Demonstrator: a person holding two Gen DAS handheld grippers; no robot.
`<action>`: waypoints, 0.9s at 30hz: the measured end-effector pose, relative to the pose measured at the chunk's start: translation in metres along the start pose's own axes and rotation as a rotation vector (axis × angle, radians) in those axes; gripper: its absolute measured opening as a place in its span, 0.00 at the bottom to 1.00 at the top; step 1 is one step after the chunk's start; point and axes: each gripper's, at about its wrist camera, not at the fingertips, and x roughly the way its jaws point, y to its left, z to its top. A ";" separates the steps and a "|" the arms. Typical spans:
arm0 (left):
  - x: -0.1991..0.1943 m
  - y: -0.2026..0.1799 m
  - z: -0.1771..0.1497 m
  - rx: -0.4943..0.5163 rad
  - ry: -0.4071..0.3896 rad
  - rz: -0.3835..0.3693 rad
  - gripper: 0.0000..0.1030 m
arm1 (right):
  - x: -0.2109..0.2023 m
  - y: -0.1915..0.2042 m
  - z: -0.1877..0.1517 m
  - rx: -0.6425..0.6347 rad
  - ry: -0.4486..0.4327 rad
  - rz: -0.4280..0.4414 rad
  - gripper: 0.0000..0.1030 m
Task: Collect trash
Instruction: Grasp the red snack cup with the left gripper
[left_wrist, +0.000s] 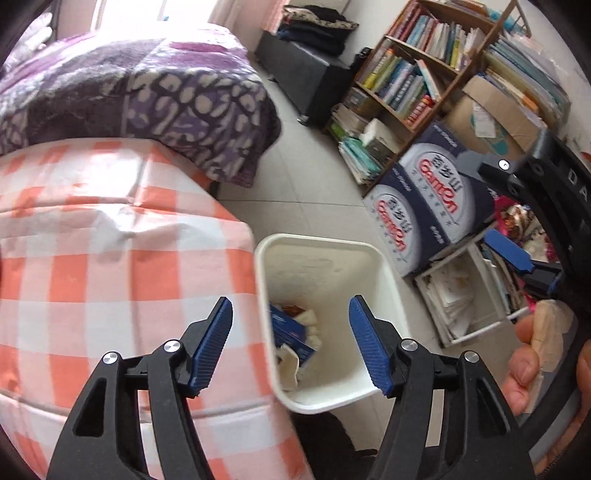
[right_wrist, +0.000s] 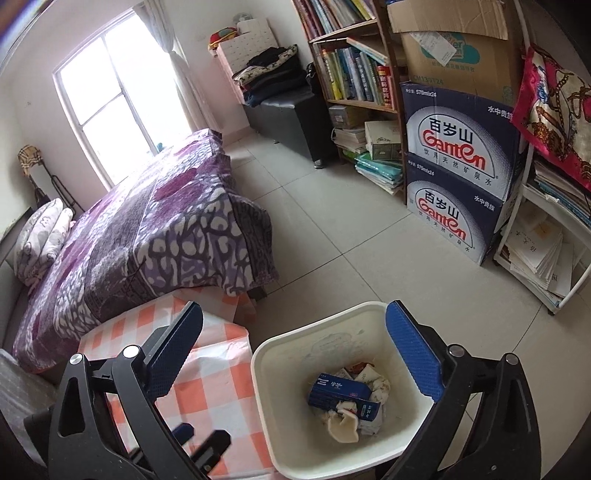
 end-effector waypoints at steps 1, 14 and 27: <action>-0.003 0.011 0.002 -0.004 -0.012 0.059 0.67 | 0.004 0.007 -0.003 -0.015 0.019 0.009 0.93; -0.051 0.249 0.034 -0.436 -0.049 0.602 0.77 | 0.043 0.109 -0.054 -0.178 0.204 0.109 0.93; -0.042 0.394 0.037 -1.004 -0.085 0.516 0.77 | 0.072 0.168 -0.093 -0.302 0.312 0.134 0.93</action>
